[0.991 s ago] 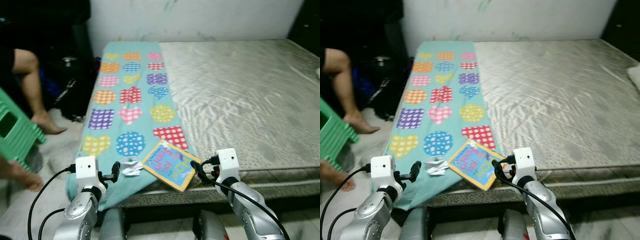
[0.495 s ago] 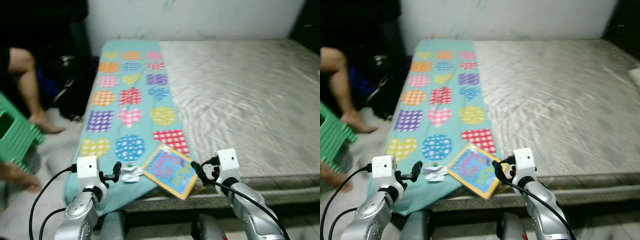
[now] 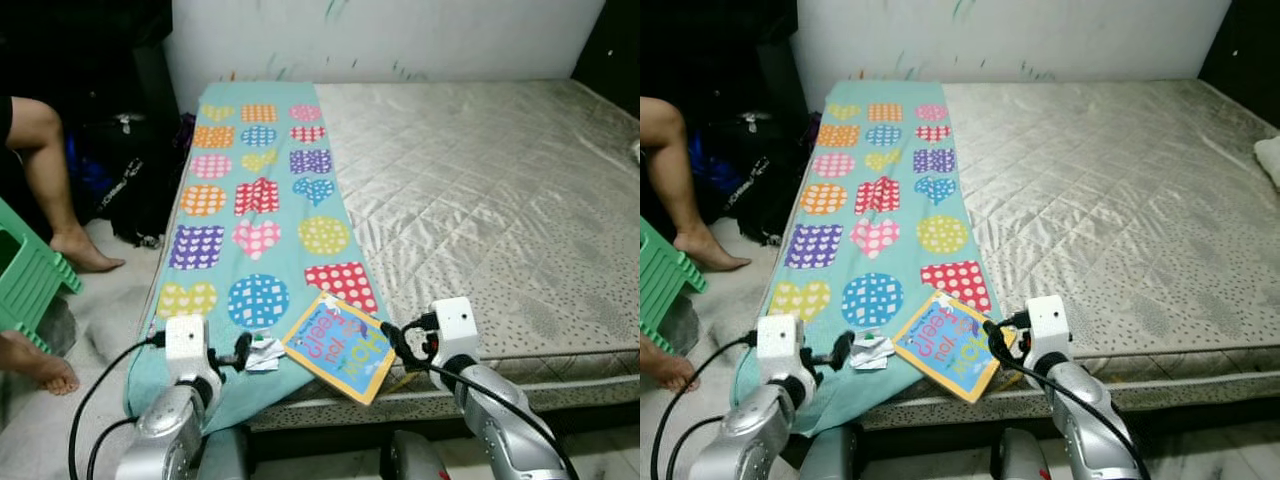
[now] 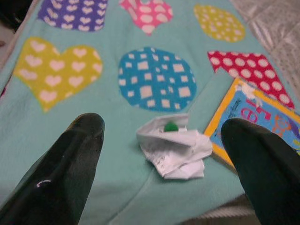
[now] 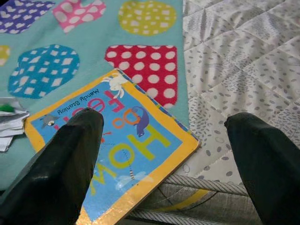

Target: Clean up the room

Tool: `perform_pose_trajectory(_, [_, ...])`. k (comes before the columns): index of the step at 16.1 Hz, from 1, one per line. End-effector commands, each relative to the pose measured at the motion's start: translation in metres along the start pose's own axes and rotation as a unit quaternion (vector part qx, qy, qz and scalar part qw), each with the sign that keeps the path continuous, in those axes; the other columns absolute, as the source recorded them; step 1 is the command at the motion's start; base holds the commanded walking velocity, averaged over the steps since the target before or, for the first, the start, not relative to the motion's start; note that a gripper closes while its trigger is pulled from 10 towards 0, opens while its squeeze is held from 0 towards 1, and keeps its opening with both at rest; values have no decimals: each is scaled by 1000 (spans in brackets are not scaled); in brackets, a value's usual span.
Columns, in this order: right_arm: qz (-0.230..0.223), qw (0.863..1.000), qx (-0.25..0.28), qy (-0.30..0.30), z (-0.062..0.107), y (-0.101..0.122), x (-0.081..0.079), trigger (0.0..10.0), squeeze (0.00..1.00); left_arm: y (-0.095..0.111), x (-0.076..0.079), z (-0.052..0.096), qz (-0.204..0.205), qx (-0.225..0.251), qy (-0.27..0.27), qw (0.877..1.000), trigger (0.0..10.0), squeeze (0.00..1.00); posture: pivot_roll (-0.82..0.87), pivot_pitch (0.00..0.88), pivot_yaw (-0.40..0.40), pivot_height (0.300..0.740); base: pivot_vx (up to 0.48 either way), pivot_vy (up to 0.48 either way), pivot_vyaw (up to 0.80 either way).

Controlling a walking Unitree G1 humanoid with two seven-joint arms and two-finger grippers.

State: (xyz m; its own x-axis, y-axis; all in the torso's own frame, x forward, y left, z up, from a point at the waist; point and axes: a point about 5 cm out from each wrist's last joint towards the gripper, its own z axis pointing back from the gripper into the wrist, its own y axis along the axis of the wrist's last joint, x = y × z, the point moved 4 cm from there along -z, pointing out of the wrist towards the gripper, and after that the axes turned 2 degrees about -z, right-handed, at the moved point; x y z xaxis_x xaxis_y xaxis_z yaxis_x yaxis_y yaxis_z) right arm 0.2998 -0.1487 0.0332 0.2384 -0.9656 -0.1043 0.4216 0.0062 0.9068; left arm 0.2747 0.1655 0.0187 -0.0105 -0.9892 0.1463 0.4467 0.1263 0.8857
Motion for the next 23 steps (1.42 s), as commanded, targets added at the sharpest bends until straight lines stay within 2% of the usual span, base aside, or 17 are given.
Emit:
perform_pose_trajectory(1, [2,1000,-2,-1,2,-1,1,10000,0,-2,-1,-2,-5,-5,2,1000,10000,0,-134,0,-19,603,0,0,0])
perform_pose_trajectory(5, [0,1000,-9,-3,7,-2,2,10000,0,-11,-4,-8,-9,-29,11,999,10000,0,-144,0,-23,603,0,0,0])
perform_pose_trajectory(10, [-11,1000,-12,-13,21,-4,4,10000,0,-27,-7,-16,-5,-69,12,998,10000,0,-185,0,-22,603,0,0,0])
perform_pose_trajectory(12, [-21,999,-8,-33,34,-1,11,10000,0,-25,-18,-24,-10,-70,16,997,10000,0,-215,36,-25,603,0,0,0])
perform_pose_trajectory(14, [-30,998,2,-47,43,3,14,10000,0,-25,-21,-28,-20,-73,9,997,10000,0,-238,65,-22,603,0,0,0])
perform_pose_trajectory(17, [-39,997,14,-62,62,6,23,10000,0,-11,-27,-40,-32,-56,13,998,10000,0,-263,95,-20,603,0,0,0])
perform_pose_trajectory(19, [-45,996,15,-71,67,6,26,10000,0,-6,-27,-44,-31,-49,11,998,10000,0,-266,104,-22,603,0,0,0])
perform_pose_trajectory(23, [-40,997,16,-69,73,8,21,10000,0,-6,-28,-51,-33,-49,9,998,10000,0,-274,126,-27,603,0,0,0])
